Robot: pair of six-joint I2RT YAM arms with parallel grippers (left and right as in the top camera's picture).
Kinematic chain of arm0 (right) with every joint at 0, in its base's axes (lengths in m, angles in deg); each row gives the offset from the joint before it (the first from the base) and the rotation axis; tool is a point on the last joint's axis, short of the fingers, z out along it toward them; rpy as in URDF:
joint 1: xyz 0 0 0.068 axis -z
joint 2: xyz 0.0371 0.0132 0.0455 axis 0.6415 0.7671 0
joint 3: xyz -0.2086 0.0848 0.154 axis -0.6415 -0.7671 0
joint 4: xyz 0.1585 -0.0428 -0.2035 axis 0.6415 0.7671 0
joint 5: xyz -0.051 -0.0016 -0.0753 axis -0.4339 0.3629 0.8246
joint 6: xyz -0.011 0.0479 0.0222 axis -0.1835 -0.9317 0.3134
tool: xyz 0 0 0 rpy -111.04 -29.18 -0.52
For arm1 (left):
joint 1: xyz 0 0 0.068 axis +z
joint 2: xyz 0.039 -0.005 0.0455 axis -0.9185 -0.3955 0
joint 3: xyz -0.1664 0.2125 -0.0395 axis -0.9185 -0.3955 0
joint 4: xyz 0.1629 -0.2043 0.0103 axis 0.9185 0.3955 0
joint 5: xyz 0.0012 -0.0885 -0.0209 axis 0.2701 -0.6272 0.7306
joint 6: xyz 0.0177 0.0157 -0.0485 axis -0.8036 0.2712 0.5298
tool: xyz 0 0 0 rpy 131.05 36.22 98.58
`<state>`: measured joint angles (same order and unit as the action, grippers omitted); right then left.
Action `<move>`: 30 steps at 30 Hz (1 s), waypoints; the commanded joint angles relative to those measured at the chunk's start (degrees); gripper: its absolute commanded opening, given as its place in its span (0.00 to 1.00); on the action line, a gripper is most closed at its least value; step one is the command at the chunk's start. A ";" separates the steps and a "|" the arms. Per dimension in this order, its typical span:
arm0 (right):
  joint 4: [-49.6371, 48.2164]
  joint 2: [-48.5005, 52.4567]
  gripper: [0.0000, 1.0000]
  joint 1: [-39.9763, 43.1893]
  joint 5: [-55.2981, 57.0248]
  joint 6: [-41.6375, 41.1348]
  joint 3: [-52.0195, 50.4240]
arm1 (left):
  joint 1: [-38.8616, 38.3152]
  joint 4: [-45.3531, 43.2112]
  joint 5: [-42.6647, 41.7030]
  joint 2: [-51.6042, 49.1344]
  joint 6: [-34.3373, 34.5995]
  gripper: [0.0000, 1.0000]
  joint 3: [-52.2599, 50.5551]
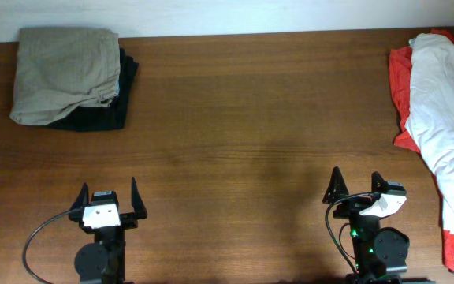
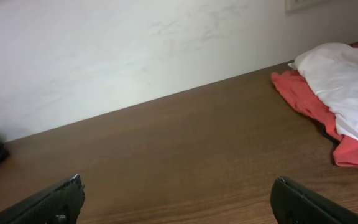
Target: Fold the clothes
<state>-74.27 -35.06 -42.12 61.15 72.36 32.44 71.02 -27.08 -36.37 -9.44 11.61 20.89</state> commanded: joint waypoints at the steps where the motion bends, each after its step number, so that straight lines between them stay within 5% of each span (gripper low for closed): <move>1: 0.48 -0.42 0.99 0.37 -0.09 0.04 -0.26 | 0.24 0.11 -0.90 0.48 -1.11 0.99 -0.33; 30: 0.48 -0.42 0.99 0.37 -0.09 0.07 -0.26 | 0.24 0.11 -0.87 0.48 -1.11 0.99 -0.33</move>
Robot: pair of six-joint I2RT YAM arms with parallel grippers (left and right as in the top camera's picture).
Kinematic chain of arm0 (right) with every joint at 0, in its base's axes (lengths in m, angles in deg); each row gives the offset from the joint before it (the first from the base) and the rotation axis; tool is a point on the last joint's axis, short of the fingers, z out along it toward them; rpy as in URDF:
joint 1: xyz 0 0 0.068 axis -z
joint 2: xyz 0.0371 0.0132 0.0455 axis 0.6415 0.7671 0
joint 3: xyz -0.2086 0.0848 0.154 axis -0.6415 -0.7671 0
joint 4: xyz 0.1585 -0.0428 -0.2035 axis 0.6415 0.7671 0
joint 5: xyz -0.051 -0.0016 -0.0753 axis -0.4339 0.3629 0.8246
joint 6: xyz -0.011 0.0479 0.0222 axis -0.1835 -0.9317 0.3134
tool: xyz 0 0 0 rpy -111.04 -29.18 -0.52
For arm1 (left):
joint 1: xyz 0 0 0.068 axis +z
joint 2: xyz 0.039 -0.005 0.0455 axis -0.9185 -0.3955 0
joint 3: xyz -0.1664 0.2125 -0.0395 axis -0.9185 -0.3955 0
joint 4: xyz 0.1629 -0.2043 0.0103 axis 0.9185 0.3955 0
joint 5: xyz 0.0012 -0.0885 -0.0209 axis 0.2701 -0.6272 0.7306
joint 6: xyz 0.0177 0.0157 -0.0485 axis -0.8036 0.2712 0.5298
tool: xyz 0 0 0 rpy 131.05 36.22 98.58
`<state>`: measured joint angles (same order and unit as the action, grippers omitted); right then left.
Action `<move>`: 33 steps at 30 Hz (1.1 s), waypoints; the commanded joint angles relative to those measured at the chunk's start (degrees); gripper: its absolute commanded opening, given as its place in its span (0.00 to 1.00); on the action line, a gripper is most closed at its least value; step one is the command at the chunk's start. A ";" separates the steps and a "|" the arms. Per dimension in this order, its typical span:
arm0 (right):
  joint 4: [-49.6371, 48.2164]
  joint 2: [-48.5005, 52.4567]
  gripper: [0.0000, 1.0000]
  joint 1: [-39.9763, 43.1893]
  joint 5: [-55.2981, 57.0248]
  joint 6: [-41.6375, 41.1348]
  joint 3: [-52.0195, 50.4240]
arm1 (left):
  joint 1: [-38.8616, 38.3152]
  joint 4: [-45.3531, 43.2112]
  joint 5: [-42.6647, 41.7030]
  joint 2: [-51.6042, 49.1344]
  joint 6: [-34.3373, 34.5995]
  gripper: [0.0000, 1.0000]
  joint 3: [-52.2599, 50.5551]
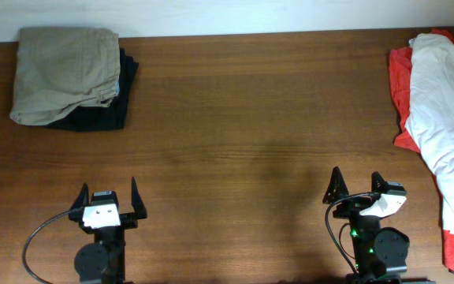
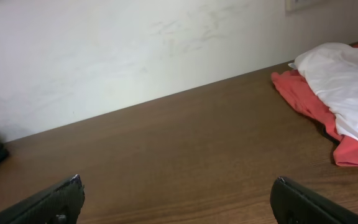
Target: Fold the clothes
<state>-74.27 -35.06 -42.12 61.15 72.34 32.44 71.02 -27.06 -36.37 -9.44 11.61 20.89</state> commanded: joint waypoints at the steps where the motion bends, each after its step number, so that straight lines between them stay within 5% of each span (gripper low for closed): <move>1: 0.48 -0.42 0.99 0.37 -0.11 0.09 -0.26 | 0.24 0.09 -0.90 0.48 -1.11 0.99 -0.33; 17: 0.48 -0.42 0.99 0.37 -0.11 0.09 -0.26 | 0.24 0.09 -0.90 0.48 -1.11 0.99 -0.33; 20: -2.91 -0.42 0.99 0.37 -2.99 -8.00 -0.26 | 0.24 0.09 -0.90 0.48 -1.11 0.99 -0.33; 23: -1.86 -0.42 0.99 0.37 -17.46 -20.09 -0.26 | 0.24 0.09 -0.90 0.48 -1.11 0.99 -0.33; 27: -1.20 -0.24 0.99 0.37 -26.88 -21.57 -0.26 | 0.24 0.09 -0.90 0.48 -1.11 0.99 -0.33; 33: -18.25 -0.13 0.99 0.37 -20.33 -22.51 0.83 | 0.24 0.09 -0.87 0.48 -1.11 0.99 -0.33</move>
<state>-87.84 -34.86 -42.12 37.83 51.49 32.44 71.02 -27.02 -36.39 -9.44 11.59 20.89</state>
